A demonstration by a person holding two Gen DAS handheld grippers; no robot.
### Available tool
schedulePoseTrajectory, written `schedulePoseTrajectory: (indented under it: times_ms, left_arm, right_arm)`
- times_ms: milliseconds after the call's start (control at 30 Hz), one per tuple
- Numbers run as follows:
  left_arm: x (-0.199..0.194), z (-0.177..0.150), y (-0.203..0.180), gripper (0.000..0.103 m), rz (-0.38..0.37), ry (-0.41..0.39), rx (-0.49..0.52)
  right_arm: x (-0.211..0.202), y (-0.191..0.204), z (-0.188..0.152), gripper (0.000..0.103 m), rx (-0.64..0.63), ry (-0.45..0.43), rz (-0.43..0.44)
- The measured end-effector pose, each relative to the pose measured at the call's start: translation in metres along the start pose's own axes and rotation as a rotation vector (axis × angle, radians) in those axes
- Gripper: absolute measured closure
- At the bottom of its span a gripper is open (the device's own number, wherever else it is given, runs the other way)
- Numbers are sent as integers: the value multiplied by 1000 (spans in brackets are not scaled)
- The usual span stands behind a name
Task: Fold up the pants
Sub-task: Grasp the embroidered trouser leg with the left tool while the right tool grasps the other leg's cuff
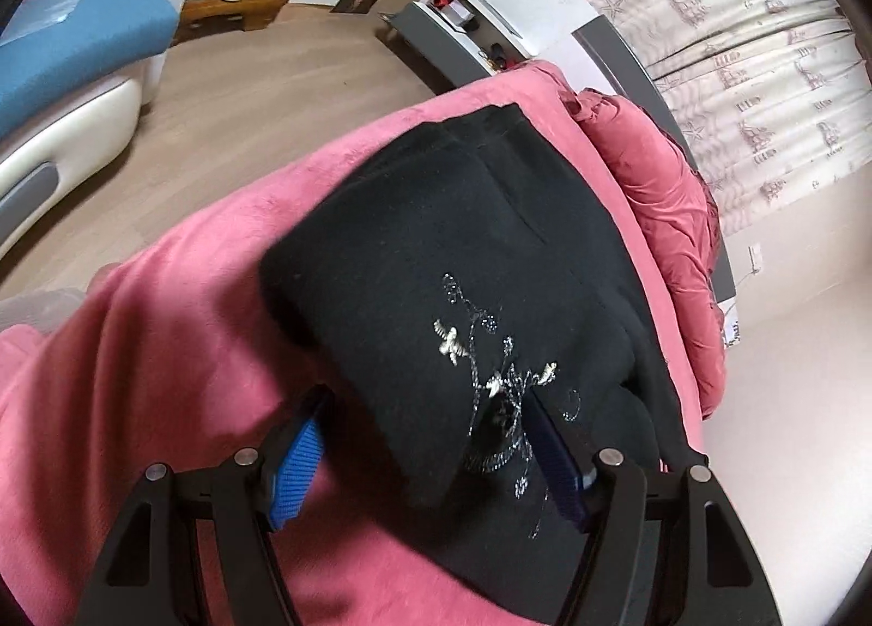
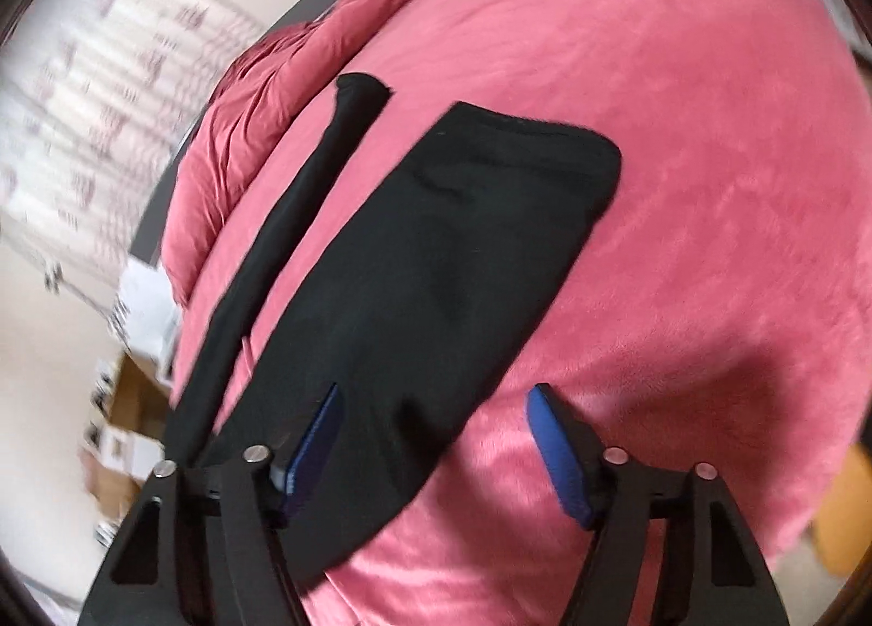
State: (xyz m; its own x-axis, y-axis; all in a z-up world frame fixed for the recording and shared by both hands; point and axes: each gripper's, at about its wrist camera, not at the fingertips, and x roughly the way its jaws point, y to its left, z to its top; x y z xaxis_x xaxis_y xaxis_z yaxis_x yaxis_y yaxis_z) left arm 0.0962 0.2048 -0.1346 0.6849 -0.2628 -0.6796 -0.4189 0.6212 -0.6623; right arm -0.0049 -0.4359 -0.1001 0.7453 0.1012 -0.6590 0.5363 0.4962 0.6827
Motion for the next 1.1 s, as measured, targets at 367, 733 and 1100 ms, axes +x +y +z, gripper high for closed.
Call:
schedulePoseTrajectory:
  times_ms: [367, 733, 1100]
  left_arm:
    - [3, 16, 17, 42, -50, -57, -83]
    - [3, 17, 24, 42, -74, -116, -109]
    - [-22, 19, 6, 96, 14, -120, -10]
  right_arm:
    - [24, -2, 9, 50, 84, -25, 47]
    - [30, -7, 14, 72, 66, -14, 28]
    - [13, -7, 24, 95, 37, -54, 24]
